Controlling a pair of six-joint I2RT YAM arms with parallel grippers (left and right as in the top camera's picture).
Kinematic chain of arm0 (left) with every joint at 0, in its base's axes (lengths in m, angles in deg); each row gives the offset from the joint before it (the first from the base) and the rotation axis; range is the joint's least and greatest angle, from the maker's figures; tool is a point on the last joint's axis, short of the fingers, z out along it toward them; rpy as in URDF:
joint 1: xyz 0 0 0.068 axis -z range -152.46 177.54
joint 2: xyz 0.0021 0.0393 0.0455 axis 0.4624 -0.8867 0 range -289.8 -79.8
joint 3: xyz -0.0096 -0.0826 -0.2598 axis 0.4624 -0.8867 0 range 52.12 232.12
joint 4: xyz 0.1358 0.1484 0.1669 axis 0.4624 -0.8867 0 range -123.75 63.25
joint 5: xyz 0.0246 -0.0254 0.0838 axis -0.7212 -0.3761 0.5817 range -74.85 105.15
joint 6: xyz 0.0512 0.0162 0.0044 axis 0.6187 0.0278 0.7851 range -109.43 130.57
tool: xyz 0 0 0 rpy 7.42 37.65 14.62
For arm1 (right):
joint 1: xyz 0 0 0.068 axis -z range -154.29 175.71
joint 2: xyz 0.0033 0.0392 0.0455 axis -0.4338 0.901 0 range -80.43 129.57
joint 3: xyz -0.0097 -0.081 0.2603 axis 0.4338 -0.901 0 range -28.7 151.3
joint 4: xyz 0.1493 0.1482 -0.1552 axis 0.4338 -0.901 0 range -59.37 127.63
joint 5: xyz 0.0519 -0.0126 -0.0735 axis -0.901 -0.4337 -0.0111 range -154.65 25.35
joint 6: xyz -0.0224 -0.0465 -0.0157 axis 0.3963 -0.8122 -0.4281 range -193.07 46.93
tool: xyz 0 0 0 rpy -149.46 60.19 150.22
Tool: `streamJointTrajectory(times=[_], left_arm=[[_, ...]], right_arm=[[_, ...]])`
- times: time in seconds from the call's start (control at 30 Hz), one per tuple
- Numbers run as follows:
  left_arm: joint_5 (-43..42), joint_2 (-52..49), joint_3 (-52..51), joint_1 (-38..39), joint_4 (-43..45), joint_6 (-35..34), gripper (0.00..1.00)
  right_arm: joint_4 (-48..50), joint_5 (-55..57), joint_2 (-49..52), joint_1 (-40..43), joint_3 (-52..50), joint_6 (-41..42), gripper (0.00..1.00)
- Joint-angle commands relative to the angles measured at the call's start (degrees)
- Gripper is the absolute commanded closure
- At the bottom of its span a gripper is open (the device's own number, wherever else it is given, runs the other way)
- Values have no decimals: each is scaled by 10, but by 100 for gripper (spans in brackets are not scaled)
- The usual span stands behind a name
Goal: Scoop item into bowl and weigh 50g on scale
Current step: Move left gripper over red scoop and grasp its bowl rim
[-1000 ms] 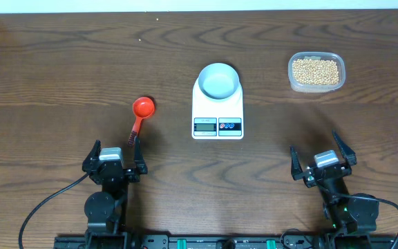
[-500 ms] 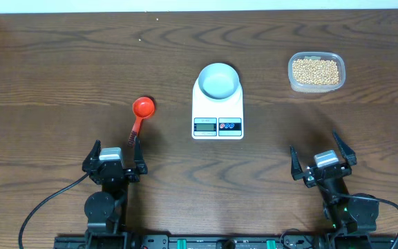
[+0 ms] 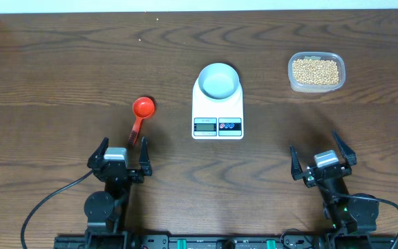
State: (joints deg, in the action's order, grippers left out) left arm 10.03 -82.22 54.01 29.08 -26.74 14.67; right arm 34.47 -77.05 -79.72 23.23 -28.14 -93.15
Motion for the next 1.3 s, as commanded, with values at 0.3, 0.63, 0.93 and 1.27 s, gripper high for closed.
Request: streamJointTrajectory(times=[0.3,0.63,0.93,1.27], left_arm=[[-59,-310,226,-2,-48,-9,6],[-60,-577,467,-2,-217,-7,6],[-63,-811,690,-12,-408,43,6],[-183,-981,790,-90,-435,68,6]], right_arm=[[0,-1,-3,2,-2,8,1],[0,-1,-3,2,-2,8,1],[0,-1,-3,2,-2,8,1],[0,-1,-3,2,-2,8,1]])
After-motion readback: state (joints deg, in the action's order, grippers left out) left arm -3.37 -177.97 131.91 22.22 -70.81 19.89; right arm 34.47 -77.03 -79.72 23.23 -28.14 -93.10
